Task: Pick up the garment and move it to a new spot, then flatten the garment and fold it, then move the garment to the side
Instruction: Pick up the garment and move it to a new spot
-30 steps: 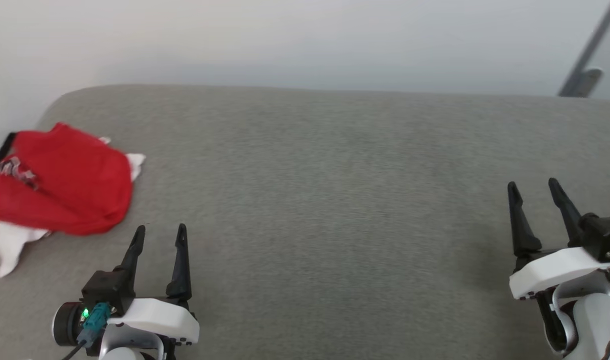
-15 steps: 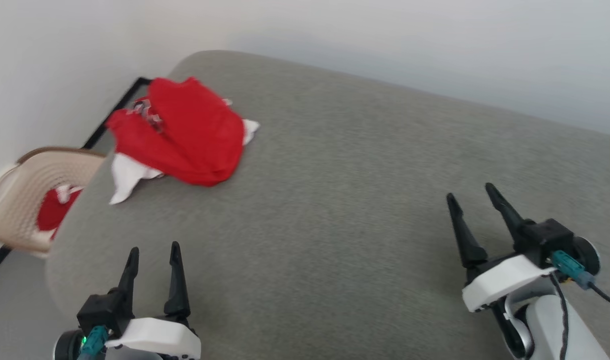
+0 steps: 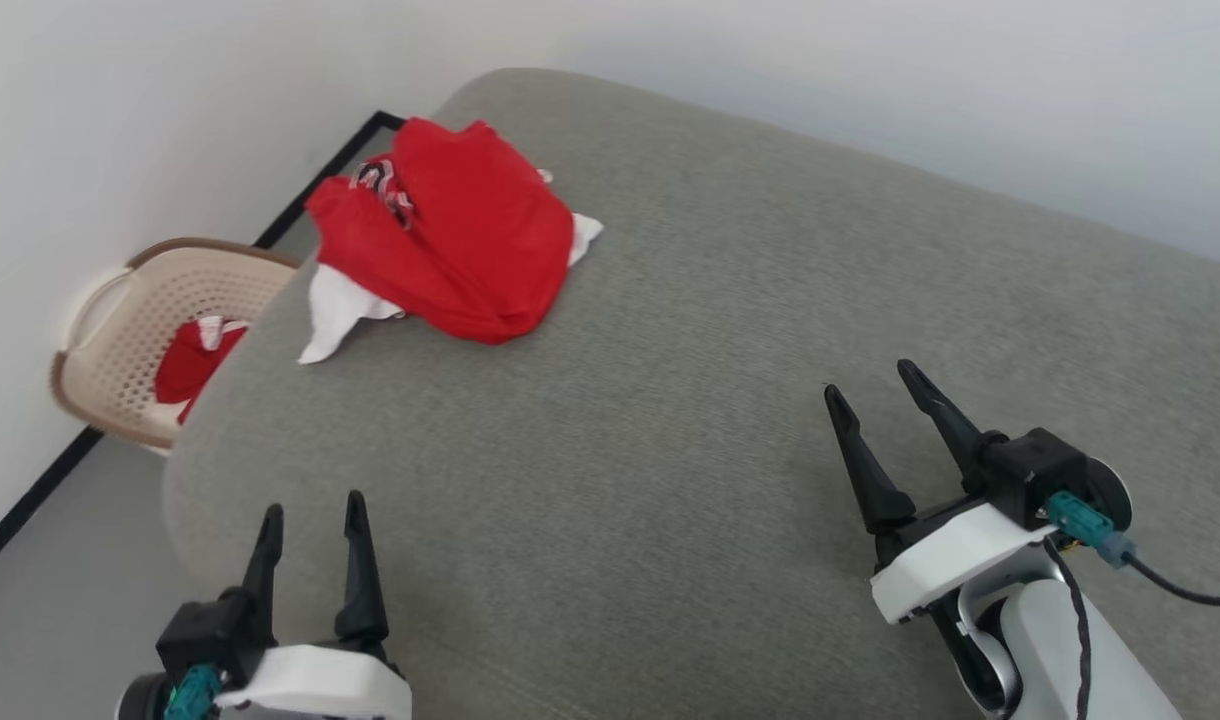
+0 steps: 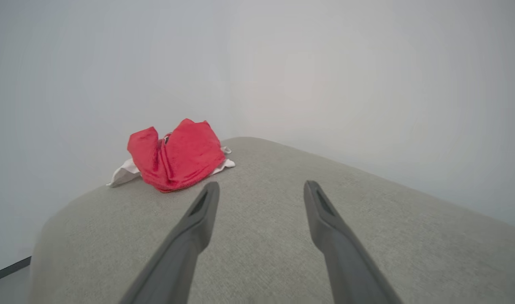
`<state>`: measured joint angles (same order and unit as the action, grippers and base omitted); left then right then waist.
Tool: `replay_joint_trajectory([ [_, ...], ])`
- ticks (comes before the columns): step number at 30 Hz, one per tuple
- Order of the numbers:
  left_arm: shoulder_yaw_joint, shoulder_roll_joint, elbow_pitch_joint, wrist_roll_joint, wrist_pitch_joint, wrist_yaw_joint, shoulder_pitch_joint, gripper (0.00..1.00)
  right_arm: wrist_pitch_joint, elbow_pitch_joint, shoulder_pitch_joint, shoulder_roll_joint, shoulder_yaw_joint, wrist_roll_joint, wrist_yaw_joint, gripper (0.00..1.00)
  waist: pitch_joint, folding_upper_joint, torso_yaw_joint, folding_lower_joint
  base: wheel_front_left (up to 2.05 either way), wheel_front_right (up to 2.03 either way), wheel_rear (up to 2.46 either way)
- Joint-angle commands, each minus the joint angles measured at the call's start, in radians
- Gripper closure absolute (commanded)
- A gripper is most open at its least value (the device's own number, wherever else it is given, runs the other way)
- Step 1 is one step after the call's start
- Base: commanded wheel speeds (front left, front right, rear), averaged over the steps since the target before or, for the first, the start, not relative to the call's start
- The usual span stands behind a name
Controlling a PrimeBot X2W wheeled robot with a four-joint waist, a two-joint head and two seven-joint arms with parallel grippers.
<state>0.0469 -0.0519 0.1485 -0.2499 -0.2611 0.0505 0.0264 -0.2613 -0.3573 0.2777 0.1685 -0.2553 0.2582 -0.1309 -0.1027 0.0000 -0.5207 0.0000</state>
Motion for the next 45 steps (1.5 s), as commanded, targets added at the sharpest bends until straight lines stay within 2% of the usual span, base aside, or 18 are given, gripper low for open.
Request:
replay_joint_trajectory([
  [1, -0.004, 0.000, -0.001, 0.011, -0.006, -0.005, -0.019, 0.00, -0.005, -0.002, 0.014, 0.003, 0.000, 0.008, 0.000, 0.00, -0.011, 0.0000, 0.029, 0.0000, 0.00, 0.00, 0.00],
  [5, -0.026, -0.003, 0.018, 0.065, -0.005, -0.056, -0.091, 0.00, -0.005, 0.003, 0.016, 0.007, 0.011, 0.018, 0.000, 0.00, -0.041, 0.0000, 0.107, 0.0000, 0.00, 0.00, 0.00],
  [6, -0.040, -0.024, 0.043, 0.086, -0.006, -0.092, -0.152, 0.00, -0.005, 0.010, 0.023, 0.017, 0.018, 0.019, 0.000, 0.00, -0.067, 0.0000, 0.154, 0.0000, 0.00, 0.00, 0.00],
  [9, -0.060, -0.069, 0.108, 0.099, -0.006, -0.131, -0.271, 0.00, -0.005, 0.019, 0.034, 0.025, 0.022, 0.022, 0.000, 0.00, -0.112, 0.0000, 0.226, 0.0000, 0.00, 0.00, 0.00],
  [13, -0.096, -0.156, 0.266, 0.062, -0.003, -0.162, -0.446, 0.00, -0.005, 0.034, 0.066, 0.025, 0.024, 0.029, 0.000, 0.00, -0.179, 0.0000, 0.328, 0.0000, 0.00, 0.00, 0.00],
  [18, -0.110, -0.298, 0.495, -0.025, 0.140, -0.179, -0.644, 0.00, -0.005, 0.059, 0.100, 0.004, 0.011, 0.038, 0.000, 0.00, -0.247, 0.0000, 0.456, 0.0000, 0.00, 0.00, 0.00],
  [23, -0.129, -0.417, 0.668, -0.172, 0.361, -0.181, -0.767, 0.00, -0.005, 0.090, 0.121, -0.023, 0.006, 0.047, 0.000, 0.00, -0.289, 0.0000, 0.566, 0.0000, 0.00, 0.00, 0.00],
  [26, -0.116, -0.485, 0.751, -0.218, 0.518, -0.181, -0.795, 0.00, -0.005, 0.102, 0.120, -0.034, 0.009, 0.049, 0.000, 0.00, -0.297, 0.0000, 0.615, 0.0000, 0.00, 0.00, 0.00],
  [29, -0.128, -0.537, 0.820, -0.229, 0.604, -0.173, -0.813, 0.00, -0.005, 0.111, 0.120, -0.045, 0.011, 0.048, 0.000, 0.00, -0.306, 0.0000, 0.651, 0.0000, 0.00, 0.00, 0.00],
  [33, -0.119, -0.561, 0.882, -0.208, 0.649, -0.117, -0.813, 0.00, -0.005, 0.120, 0.123, -0.046, 0.012, 0.051, 0.000, 0.00, -0.321, 0.0000, 0.677, 0.0000, 0.00, 0.00, 0.00],
  [38, -0.107, -0.552, 0.937, -0.195, 0.674, -0.066, -0.799, 0.00, -0.005, 0.131, 0.127, -0.039, 0.011, 0.046, 0.000, 0.00, -0.333, 0.0000, 0.682, 0.0000, 0.00, 0.00, 0.00],
  [39, -0.104, -0.550, 0.947, -0.193, 0.672, -0.057, -0.792, 0.14, -0.005, 0.134, 0.128, -0.037, 0.009, 0.040, 0.000, 0.00, -0.335, 0.0000, 0.681, 0.0000, 0.00, 0.00, 0.00],
  [40, -0.104, -0.546, 0.956, -0.194, 0.665, -0.051, -0.786, 0.51, -0.005, 0.137, 0.128, -0.037, 0.008, 0.038, 0.000, 0.00, -0.336, 0.0000, 0.680, 0.0000, 0.00, 0.00, 0.00],
  [41, -0.109, -0.540, 0.963, -0.201, 0.658, -0.044, -0.783, 0.79, -0.005, 0.140, 0.129, -0.036, 0.006, 0.037, 0.000, 0.00, -0.336, 0.0000, 0.679, 0.0000, 0.00, 0.00, 0.00],
  [42, -0.114, -0.535, 0.967, -0.209, 0.646, -0.040, -0.781, 1.00, -0.005, 0.145, 0.130, -0.035, 0.005, 0.034, 0.000, 0.00, -0.334, 0.0000, 0.676, 0.0000, 0.00, 0.00, 0.00],
  [45, -0.116, -0.532, 0.955, -0.207, 0.585, -0.036, -0.780, 1.00, -0.005, 0.150, 0.124, -0.032, 0.009, 0.028, 0.000, 0.00, -0.318, 0.0000, 0.663, 0.0000, 0.00, 0.00, 0.00],
])
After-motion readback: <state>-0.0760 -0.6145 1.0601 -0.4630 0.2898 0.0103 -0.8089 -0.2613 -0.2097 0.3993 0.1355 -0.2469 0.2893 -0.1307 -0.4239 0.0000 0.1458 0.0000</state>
